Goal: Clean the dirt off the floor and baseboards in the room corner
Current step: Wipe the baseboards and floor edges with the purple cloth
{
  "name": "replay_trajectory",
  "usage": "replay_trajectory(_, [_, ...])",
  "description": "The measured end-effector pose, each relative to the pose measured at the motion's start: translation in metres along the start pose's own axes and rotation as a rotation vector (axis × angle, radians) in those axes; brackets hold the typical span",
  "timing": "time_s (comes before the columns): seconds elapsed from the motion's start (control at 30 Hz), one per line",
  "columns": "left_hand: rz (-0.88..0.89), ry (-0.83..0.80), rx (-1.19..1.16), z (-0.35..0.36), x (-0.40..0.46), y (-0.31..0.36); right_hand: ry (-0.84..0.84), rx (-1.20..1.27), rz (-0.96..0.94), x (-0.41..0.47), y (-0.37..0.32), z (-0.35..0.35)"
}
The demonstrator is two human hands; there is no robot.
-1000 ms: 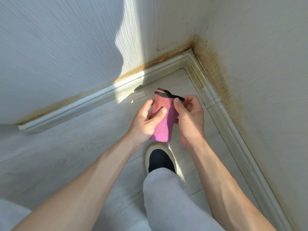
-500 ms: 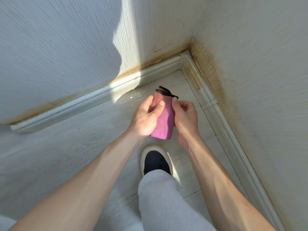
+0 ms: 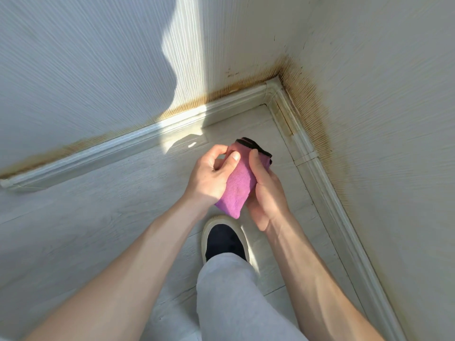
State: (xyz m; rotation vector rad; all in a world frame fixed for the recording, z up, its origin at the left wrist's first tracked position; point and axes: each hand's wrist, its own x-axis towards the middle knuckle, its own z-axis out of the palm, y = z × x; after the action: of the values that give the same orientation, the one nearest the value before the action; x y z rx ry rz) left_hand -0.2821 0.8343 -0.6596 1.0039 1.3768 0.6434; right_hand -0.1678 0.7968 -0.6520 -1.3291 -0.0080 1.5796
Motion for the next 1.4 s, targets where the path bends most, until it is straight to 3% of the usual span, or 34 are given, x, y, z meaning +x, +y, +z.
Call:
replay_trajectory(0.07, [0.004,-0.026,-0.042,0.001,0.000,-0.001,-0.107,-0.008,0.073,-0.009,-0.005,-0.002])
replay_trajectory(0.13, [0.000,-0.019,0.010,-0.002,0.002,-0.006,-0.102,0.007,0.024,-0.010,-0.005,-0.006])
replay_trajectory(0.23, [-0.061,-0.027,0.175,-0.006,0.002,-0.007,0.089,-0.202,-0.255,-0.010,-0.008,-0.015])
replay_trajectory(0.33, [-0.324,-0.120,-0.089,-0.007,0.001,0.007,0.185,-0.711,-0.614,-0.012,-0.018,-0.023])
replay_trajectory(0.4, [-0.542,-0.278,-0.415,-0.005,0.004,0.017,0.057,-1.012,-0.796,-0.011,-0.021,-0.031])
replay_trajectory(0.5, [-0.543,-0.372,-0.536,-0.001,0.007,0.022,-0.200,-1.289,-0.962,-0.010,-0.013,-0.045])
replay_trajectory(0.57, [-0.463,-0.288,-0.464,0.006,0.009,0.010,-0.188,-1.278,-0.947,-0.013,-0.005,-0.051])
replay_trajectory(0.63, [-0.406,-0.180,-0.428,0.009,0.013,-0.004,0.009,-1.060,-0.795,-0.023,-0.002,-0.053])
replay_trajectory(0.7, [-0.342,-0.153,-0.428,0.008,0.015,-0.009,0.257,-0.659,-0.464,-0.027,-0.005,-0.053])
replay_trajectory(0.73, [-0.324,-0.172,-0.449,0.008,0.015,-0.010,0.304,-0.434,-0.248,-0.024,-0.009,-0.054])
replay_trajectory(0.8, [-0.319,-0.254,-0.525,0.009,0.014,-0.008,0.224,-0.091,0.111,-0.014,-0.017,-0.059])
replay_trajectory(0.87, [-0.320,-0.331,-0.553,0.012,0.011,-0.008,0.112,0.065,0.192,-0.007,-0.021,-0.058])
replay_trajectory(0.97, [-0.264,-0.253,-0.223,0.019,0.013,-0.013,0.188,0.047,0.019,0.002,-0.019,-0.059])
replay_trajectory(1.07, [-0.225,-0.188,0.240,0.024,0.026,-0.015,0.350,-0.298,-0.242,0.008,-0.021,-0.066])
replay_trajectory(1.2, [-0.060,-0.121,0.467,0.037,0.035,-0.010,0.483,-0.680,-0.483,0.009,-0.026,-0.067])
replay_trajectory(1.27, [0.035,-0.091,0.402,0.051,0.039,-0.003,0.561,-0.743,-0.598,0.012,-0.033,-0.065])
replay_trajectory(1.4, [-0.123,-0.341,-0.030,0.091,0.036,0.008,0.622,-0.775,-0.723,0.018,-0.045,-0.064])
